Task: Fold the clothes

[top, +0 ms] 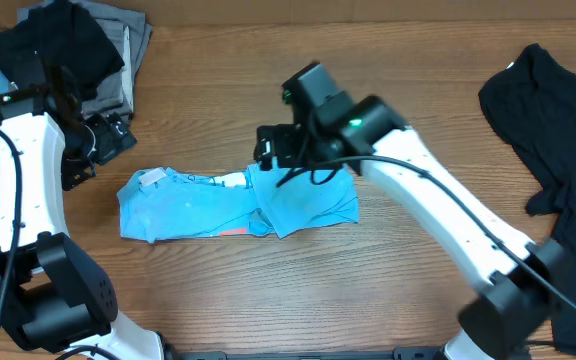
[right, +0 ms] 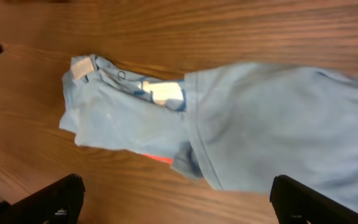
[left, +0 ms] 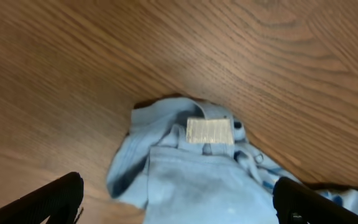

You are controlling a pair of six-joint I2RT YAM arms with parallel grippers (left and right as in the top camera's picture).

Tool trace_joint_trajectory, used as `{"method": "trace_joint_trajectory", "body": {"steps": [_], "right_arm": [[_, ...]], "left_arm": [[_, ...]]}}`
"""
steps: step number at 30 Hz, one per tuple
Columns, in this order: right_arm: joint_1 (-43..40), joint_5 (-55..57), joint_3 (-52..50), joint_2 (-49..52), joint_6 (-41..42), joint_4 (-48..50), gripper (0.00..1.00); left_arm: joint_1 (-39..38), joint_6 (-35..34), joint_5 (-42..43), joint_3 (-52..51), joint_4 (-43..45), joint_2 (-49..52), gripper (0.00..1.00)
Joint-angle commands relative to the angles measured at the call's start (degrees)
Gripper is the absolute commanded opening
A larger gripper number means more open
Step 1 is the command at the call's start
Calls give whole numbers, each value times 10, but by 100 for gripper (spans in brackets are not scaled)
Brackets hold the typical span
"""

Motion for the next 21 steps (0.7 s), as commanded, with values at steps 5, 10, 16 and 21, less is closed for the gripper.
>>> {"method": "trace_joint_trajectory", "body": {"steps": [5, 10, 16, 21], "right_arm": [[-37, 30, -1, -2, -26, -68, 100], [-40, 39, -1, -2, -25, -57, 100], [-40, 39, -1, -2, -25, -32, 100], [-40, 39, -1, -2, -26, -28, 100]], "left_arm": [[55, 99, 55, -28, 23, 33, 100], [82, 106, 70, -28, -12, 69, 100], [83, 143, 88, -38, -38, 109, 100], [83, 205, 112, -46, -16, 145, 100]]}}
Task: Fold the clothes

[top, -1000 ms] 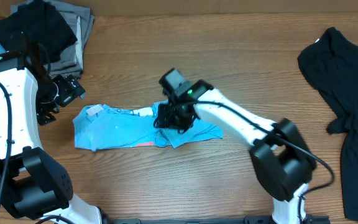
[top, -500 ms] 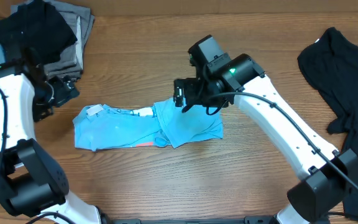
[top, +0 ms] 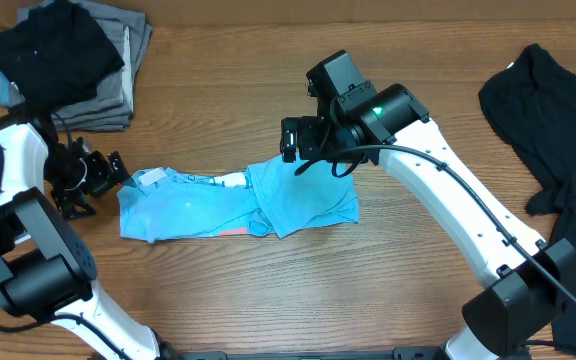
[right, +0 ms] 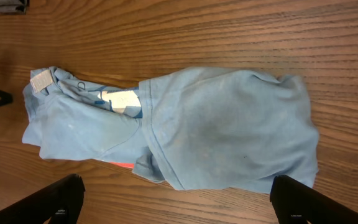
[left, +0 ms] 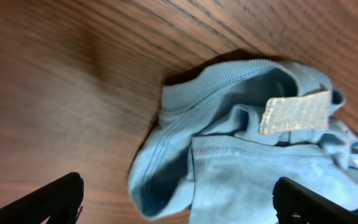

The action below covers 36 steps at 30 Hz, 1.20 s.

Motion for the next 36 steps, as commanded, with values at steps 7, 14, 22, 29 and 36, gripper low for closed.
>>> {"method": "trace_joint_trajectory", "body": {"steps": [7, 14, 22, 29, 36], "right_arm": [[0, 7, -3, -1, -4, -4, 100], [0, 7, -3, 0, -4, -1, 100], [0, 7, -3, 0, -4, 5, 100], [0, 7, -3, 0, -4, 2, 100], [0, 7, -3, 0, -4, -12, 100]], "left_arm": [[-2, 82, 57, -9, 44, 66, 100], [-11, 126, 116, -15, 11, 92, 100], [-59, 165, 164, -48, -4, 92, 96], [-105, 158, 161, -56, 8, 92, 93], [-123, 90, 120, -56, 16, 92, 4]]}}
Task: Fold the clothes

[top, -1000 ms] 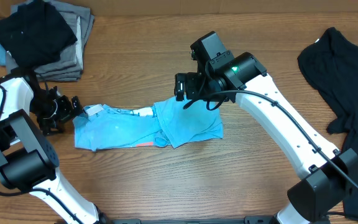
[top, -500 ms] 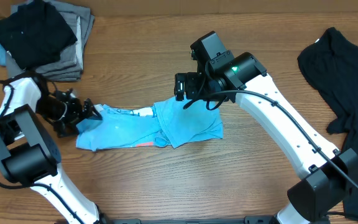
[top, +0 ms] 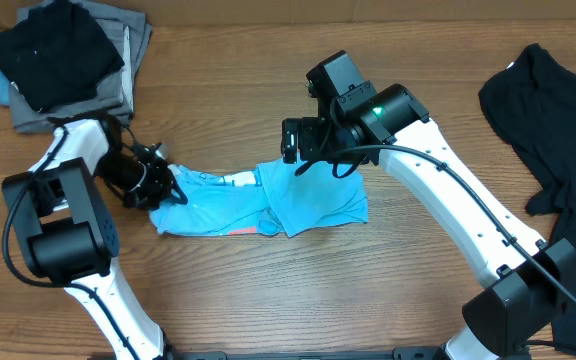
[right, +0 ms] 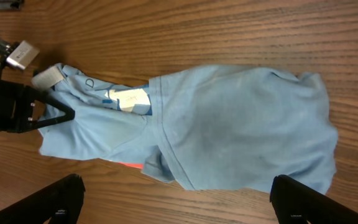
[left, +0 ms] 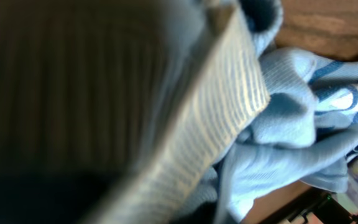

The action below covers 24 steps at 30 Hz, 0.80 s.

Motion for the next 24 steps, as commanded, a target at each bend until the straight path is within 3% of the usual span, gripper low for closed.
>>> {"method": "trace_joint_trajectory", "body": {"steps": [1, 5, 9, 16, 24], "right_arm": [[0, 6, -3, 0, -4, -5, 100], [0, 6, -12, 0, -4, -6, 100], [0, 6, -43, 0, -4, 9, 100], [0, 5, -137, 0, 0, 116, 100], [-5, 2, -238, 2, 31, 228, 100]], "left_arm": [[-6, -64, -54, -8, 3, 13, 4], [2, -182, -158, 6, -16, 13, 4], [14, -247, -236, 57, -69, 12, 4], [-6, -264, -255, 203, -172, -11, 4], [-121, -274, -228, 275, -226, -67, 4]]}}
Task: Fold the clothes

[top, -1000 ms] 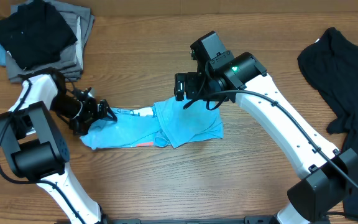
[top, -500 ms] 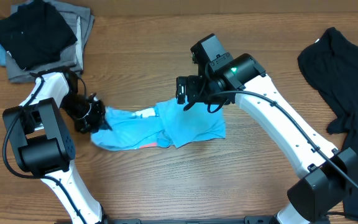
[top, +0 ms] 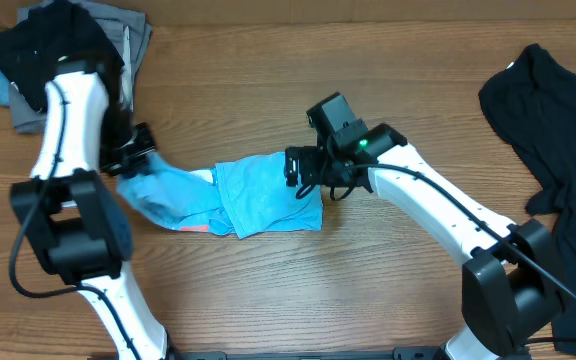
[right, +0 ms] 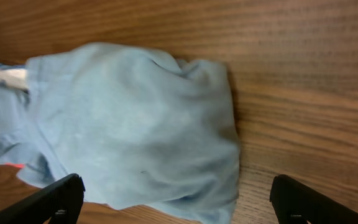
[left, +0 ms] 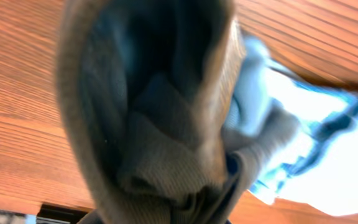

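A light blue shirt lies crumpled lengthwise at the table's middle. Its left collar end is raised off the wood, and my left gripper is shut on it. The ribbed collar fills the left wrist view and hides the fingers; the rest of the shirt trails to the right. My right gripper hovers low over the shirt's right end. It is open, with its fingertips wide apart and nothing between them.
A stack of folded dark and grey clothes sits at the back left corner. A black garment lies spread along the right edge. Bare wood table shows in front of the shirt.
The shirt has shifted left across the table. My left gripper now holds the collar end higher and farther left. My right gripper has come down closer over the shirt's right end, still open.
My left gripper stood open to the left of the shirt, while the right hung over its middle. Then the left sat low beside the collar. Then it was on the collar, the shirt a little to the right. Now the collar is lifted and the shirt lies farther left.
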You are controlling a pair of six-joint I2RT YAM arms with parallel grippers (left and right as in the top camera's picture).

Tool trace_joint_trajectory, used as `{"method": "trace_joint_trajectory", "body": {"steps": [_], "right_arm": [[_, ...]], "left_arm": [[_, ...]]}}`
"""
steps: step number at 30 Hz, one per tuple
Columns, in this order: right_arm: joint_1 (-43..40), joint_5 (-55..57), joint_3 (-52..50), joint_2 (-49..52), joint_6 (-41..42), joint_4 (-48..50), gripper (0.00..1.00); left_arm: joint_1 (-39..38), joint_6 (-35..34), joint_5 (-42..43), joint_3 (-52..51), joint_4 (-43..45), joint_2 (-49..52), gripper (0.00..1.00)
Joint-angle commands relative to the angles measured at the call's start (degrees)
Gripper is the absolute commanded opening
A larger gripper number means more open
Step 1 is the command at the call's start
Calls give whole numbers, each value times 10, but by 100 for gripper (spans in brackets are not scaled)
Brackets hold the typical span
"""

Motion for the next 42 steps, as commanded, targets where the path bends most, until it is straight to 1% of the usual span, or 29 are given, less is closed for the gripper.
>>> {"method": "trace_joint_trajectory", "body": {"steps": [1, 7, 9, 14, 15, 16, 19, 21, 22, 25, 26, 27, 29, 33, 38, 42], "right_arm": [[-7, -3, -34, 1, 24, 29, 100], [-27, -50, -40, 1, 23, 38, 100], [-36, -67, -40, 1, 23, 35, 100], [-70, -111, -40, 1, 23, 36, 99], [-78, -117, -40, 1, 23, 35, 99], [-90, -130, -40, 1, 23, 34, 97], [-105, -152, -40, 1, 23, 32, 97], [-113, -158, -40, 1, 23, 28, 96], [-116, -160, -40, 1, 20, 27, 96], [-123, -160, -40, 1, 21, 24, 96], [-126, -160, -40, 1, 21, 23, 96], [-129, -160, -40, 1, 21, 23, 96], [-137, -160, -38, 1, 21, 19, 97], [-172, -160, -10, 1, 16, -28, 98], [-231, -163, 58, -1, -45, -138, 98], [-233, -197, 68, -1, -93, -159, 98]], "left_arm": [[-78, -17, 26, 24, -4, -57, 4], [-196, -21, 56, 24, 11, -67, 4], [-233, -44, 57, 22, 12, -67, 4], [-319, -67, 57, 21, 43, -67, 4], [-334, -67, 57, 21, 54, -67, 6], [-358, -70, 57, 21, 70, -64, 12], [-385, -78, 57, 21, 82, -58, 17], [-395, -78, 57, 21, 85, -51, 22], [-399, -78, 57, 21, 85, -48, 31], [-407, -77, 57, 20, 85, -37, 78], [-408, -77, 57, 20, 85, -35, 86], [-408, -77, 57, 20, 87, -33, 90], [-408, -77, 57, 20, 93, -33, 93], [-405, -76, 53, 26, 104, -33, 93], [-367, -75, 25, 56, 78, -33, 99], [-317, -75, 21, 62, 59, -33, 100]]}}
